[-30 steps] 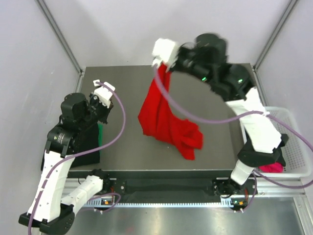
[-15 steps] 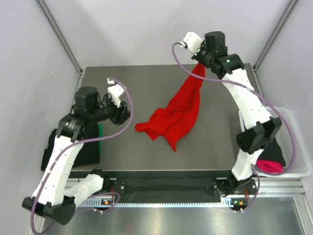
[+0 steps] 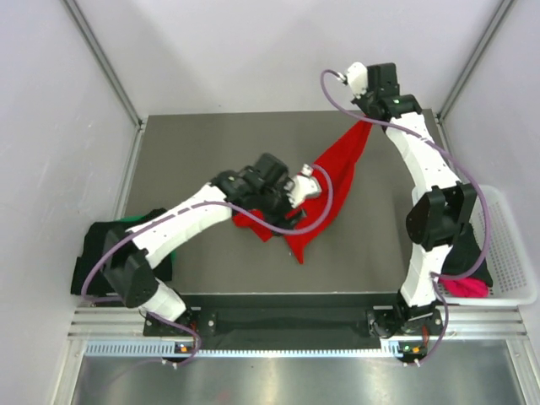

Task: Fold and stack the t-shirts
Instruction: Flatten the tshirt out

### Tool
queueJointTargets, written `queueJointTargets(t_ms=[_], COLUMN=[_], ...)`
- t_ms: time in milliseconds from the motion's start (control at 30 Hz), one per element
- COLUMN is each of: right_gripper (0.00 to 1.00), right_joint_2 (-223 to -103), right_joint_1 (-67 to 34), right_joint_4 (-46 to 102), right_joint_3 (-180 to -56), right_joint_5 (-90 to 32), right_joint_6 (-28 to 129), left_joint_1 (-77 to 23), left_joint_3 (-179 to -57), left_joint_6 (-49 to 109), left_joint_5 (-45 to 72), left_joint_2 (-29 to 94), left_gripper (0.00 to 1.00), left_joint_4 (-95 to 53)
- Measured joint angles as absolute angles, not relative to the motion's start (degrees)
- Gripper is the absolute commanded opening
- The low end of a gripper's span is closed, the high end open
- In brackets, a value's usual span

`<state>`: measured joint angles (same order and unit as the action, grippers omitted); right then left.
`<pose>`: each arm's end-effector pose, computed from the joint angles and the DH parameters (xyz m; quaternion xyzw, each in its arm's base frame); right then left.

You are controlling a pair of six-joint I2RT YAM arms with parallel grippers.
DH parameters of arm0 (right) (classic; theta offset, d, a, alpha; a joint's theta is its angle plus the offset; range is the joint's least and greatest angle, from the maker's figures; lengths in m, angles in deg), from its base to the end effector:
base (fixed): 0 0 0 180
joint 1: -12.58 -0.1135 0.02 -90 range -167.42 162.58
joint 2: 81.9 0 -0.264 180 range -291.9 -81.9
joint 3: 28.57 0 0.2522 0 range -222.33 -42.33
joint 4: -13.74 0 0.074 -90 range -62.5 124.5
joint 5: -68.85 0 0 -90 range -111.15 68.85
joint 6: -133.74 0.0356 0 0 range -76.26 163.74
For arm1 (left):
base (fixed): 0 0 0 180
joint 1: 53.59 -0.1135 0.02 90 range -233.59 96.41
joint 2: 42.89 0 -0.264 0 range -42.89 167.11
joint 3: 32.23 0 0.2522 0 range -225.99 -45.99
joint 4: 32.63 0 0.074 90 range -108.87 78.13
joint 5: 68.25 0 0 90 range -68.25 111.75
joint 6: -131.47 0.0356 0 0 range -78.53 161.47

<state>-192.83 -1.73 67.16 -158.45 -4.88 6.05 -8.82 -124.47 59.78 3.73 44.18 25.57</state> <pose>0.4308 0.0996 0.3808 -0.3247 0.8162 -0.2161 0.4262 0.2212 -0.2350 0.3137 0.5323 0.7724 -0.2163 0.2708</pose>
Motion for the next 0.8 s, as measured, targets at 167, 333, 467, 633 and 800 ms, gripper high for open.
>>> queueJointTargets(t_ms=[167,333,467,633,800], right_gripper=[0.00,0.00,0.00,0.00,0.00], right_joint_2=[-192.8,-192.8,-192.6,-192.0,-190.5], right_joint_1=[3.4,5.5,5.5,5.6,5.7], right_joint_4=[67.2,67.1,66.9,66.4,66.0], right_joint_3=[-154.3,-152.6,-152.6,-152.1,-150.0], right_joint_5=[-6.4,-7.5,-8.5,-9.4,-10.5], right_joint_6=[8.2,8.4,8.4,8.4,8.5], left_joint_1=[0.3,6.4,10.9,16.2,17.4], left_joint_3=[-124.8,-124.9,-125.0,-124.6,-124.6], left_joint_6=[58.9,57.1,55.5,54.4,54.4], left_joint_5=[8.0,13.8,20.0,26.0,32.9], left_joint_2=[49.8,54.2,57.9,60.3,63.3], left_gripper=[0.75,0.72,0.74,0.74,0.69], left_joint_4=[25.3,25.2,25.2,24.6,23.9])
